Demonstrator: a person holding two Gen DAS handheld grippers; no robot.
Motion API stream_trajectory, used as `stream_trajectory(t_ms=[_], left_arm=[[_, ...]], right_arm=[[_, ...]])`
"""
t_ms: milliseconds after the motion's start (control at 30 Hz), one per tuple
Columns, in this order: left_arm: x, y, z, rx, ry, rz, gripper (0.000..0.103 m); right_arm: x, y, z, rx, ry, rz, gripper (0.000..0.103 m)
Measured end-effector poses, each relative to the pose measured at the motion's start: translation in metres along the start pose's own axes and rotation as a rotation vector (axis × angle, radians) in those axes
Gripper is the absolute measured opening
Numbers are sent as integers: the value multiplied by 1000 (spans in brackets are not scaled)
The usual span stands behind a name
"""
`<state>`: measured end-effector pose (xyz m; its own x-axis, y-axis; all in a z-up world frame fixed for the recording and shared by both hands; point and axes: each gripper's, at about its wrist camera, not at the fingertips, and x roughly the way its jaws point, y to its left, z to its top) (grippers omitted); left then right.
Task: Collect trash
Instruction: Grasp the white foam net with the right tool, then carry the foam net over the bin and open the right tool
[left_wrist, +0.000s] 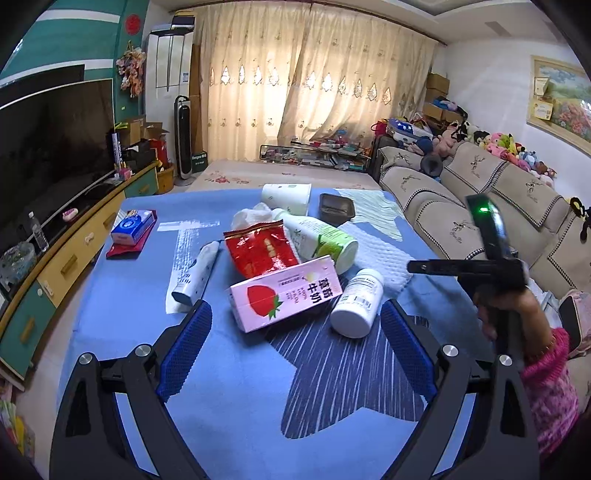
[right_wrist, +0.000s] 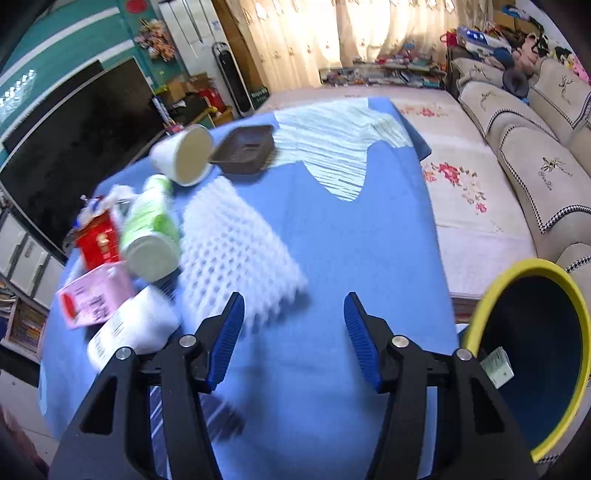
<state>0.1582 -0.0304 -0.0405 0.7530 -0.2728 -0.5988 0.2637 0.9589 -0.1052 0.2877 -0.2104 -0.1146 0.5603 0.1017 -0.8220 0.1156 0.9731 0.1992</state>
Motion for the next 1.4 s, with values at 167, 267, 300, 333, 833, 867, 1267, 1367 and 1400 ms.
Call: stream_trajectory(t_ms=[167,267,300,333,833,867,1267,1367,1400], left_arm=[[4,1,-5,-14,3,2,91],[6,-1,-8,-17,8,5,91],[7,-3,-9,-18,10,6,91],[7,-3,-9,-18,10,5,91],[16,-23,-17,6,28,-14,91],[18,-25,-17,9,31,-17,91],[36,-57,-25,59,69,-58,91],[41,-64,-25,71,79,-63,91],[44,-66,-25,76,85,-64,91]], right_arm=[[15,2,5,-8,9,-3,50],[16,9,7,-24,21,17,31],[15,11,8,-29,22,25,27],[12,13,8,-42,13,14,18],[-93,-21,-36,36,-212,-10,13],[-100,-28,-42,53,-225,-22,13],[-139,-148,-98,287,-260,-352,14],[-131,-168,-107,322,-226,-383,15],[-126,-171,-107,327,-217,-388,16]])
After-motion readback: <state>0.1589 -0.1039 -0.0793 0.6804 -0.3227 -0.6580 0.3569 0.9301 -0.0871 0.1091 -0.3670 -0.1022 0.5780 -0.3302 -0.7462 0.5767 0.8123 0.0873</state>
